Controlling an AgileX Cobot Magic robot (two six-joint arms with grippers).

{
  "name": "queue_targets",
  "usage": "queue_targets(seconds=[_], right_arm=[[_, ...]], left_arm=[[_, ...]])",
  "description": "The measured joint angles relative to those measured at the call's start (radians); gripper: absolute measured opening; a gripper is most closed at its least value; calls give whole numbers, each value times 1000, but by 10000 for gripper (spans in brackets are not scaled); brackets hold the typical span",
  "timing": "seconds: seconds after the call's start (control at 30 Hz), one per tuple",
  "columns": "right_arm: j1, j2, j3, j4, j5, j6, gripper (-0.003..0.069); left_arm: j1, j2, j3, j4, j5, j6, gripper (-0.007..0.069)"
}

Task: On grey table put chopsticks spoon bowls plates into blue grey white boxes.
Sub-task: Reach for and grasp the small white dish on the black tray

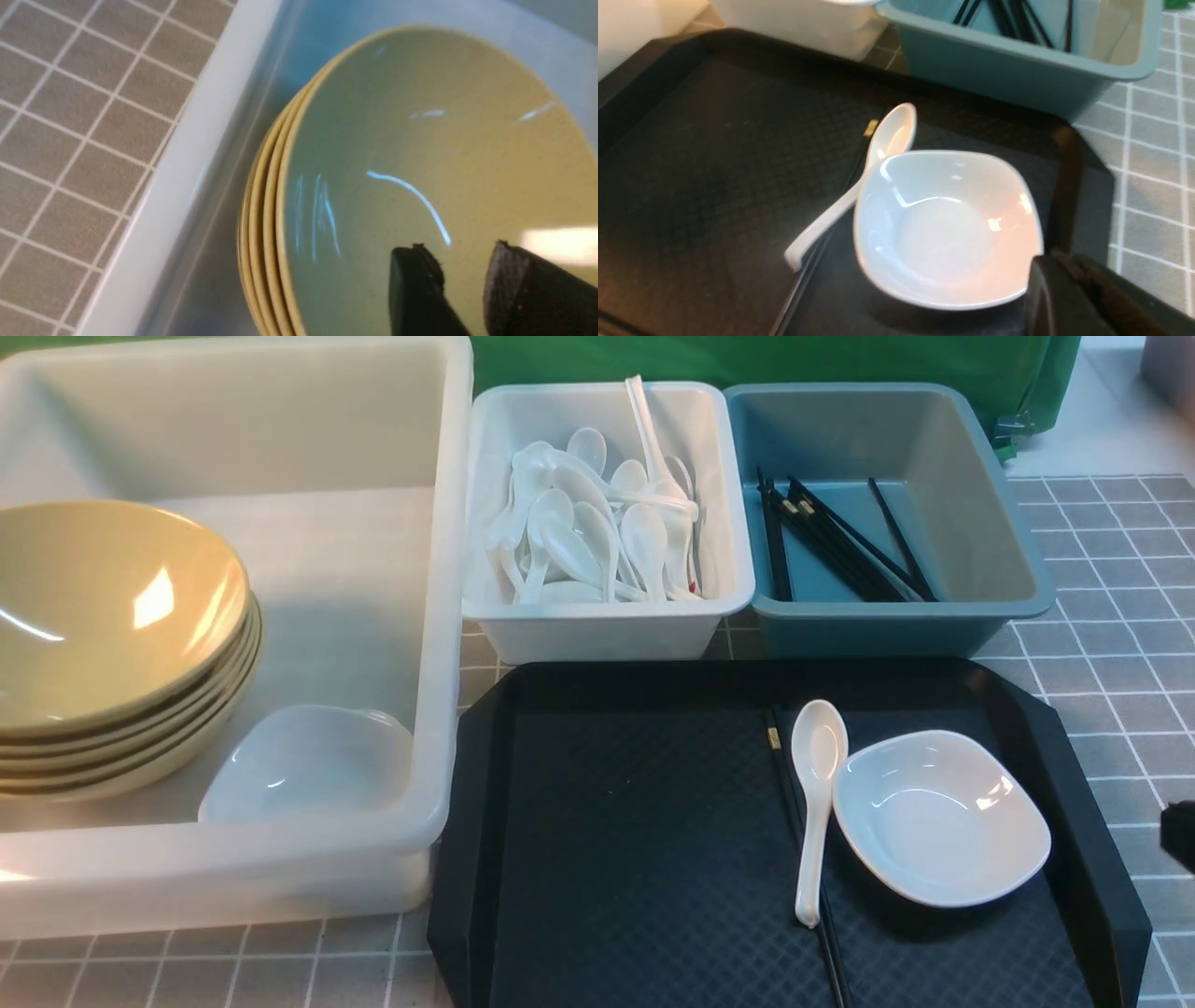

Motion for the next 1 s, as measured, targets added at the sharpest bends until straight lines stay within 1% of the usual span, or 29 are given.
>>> queue_targets(seconds=[0.07,0.13,0.2,0.27,0.33,0.47,0.5,0.53,0.57,0.6,0.63,0.67,0.73,0.77,0.8,0.87,0.9,0.93,1.0], right_arm=[[17,0,4,0,5,2,59],[33,0,5,0,15,3,61],[49,9,5,0,24,20,69],[59,26,5,1,31,31,81],[70,63,3,1,39,33,107],[77,241,-70,-28,106,32,232],[77,241,-76,-32,106,32,239],[77,330,-140,-82,138,47,294],[79,392,-187,-124,152,74,325],[78,443,-218,-153,153,93,344],[79,483,-255,-188,153,112,363],[79,493,-255,-188,152,117,363],[80,573,-317,-247,140,154,388],[80,664,-370,-289,121,193,404],[80,685,-382,-295,120,196,406],[80,808,-446,-322,111,214,412],[80,818,-451,-324,111,214,412],[82,895,-485,-338,104,216,414],[82,948,-506,-353,104,216,414]], left_arm=[[-4,23,70,0,-50,7,62],[-4,41,128,-3,-87,9,15],[-12,49,172,-20,-105,11,-3],[-27,47,183,-35,-101,19,-8],[-76,26,185,-59,-88,54,-8],[-282,-157,178,-119,-90,163,-8],[-292,-157,178,-120,-90,167,-8],[-367,-247,177,-126,-93,200,-8],[-425,-306,179,-128,-97,217,-8],[-454,-354,184,-129,-101,221,-8],[-473,-382,191,-129,-105,223,-8],[-479,-392,197,-129,-107,225,-8],[-529,-476,239,-129,-113,229,-8],[-559,-569,303,-126,-112,231,-8],[-561,-578,319,-124,-112,232,-8],[-572,-689,423,-107,-111,233,-8],[-572,-698,432,-105,-111,233,-8],[-572,-773,494,-80,-111,235,-8],[-572,-830,555,-59,-117,235,-8]])
